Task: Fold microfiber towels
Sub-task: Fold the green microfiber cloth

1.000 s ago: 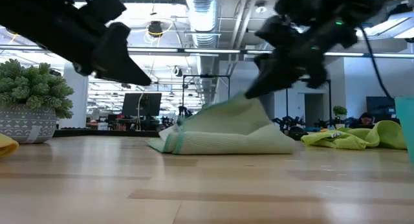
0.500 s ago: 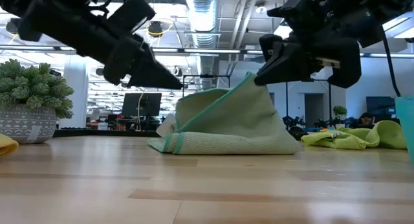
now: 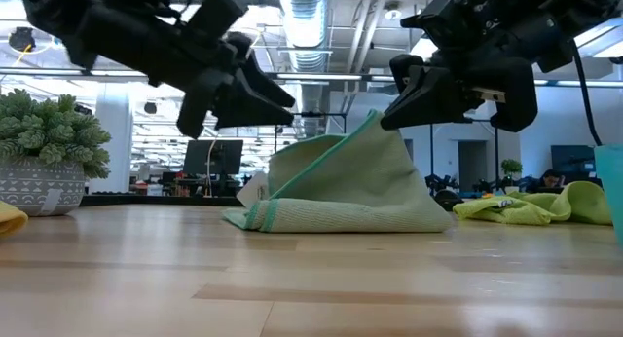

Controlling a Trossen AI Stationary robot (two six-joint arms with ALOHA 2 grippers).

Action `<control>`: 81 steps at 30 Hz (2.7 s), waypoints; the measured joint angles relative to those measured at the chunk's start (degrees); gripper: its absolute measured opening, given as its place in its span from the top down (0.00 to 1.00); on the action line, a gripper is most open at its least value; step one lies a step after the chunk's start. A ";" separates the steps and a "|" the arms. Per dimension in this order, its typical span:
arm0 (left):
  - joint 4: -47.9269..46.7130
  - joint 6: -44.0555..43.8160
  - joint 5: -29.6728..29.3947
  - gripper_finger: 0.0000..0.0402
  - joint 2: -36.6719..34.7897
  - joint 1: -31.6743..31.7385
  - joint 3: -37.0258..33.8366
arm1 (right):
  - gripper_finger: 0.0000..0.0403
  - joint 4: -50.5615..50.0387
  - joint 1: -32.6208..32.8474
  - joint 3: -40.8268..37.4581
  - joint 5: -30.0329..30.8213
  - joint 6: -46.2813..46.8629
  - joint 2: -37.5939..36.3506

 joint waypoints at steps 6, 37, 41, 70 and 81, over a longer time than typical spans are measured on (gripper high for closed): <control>-5.48 -2.51 8.62 0.44 0.04 6.65 0.02 | 0.96 -0.02 0.00 0.02 0.00 0.02 0.02; -11.44 -7.71 8.74 0.99 0.00 -2.94 3.11 | 0.96 -4.43 0.09 0.06 -0.24 1.51 -0.55; -11.02 -3.91 -1.80 0.99 -0.02 -6.92 5.05 | 0.97 -5.47 0.07 0.09 -0.70 2.14 -1.03; -21.68 1.70 -8.75 0.73 15.06 -0.50 12.71 | 0.95 -6.61 0.44 0.04 -3.32 3.02 -1.01; -24.22 -2.92 -8.47 0.97 14.53 -6.14 17.57 | 0.98 -13.65 0.44 0.02 -0.96 5.97 -6.12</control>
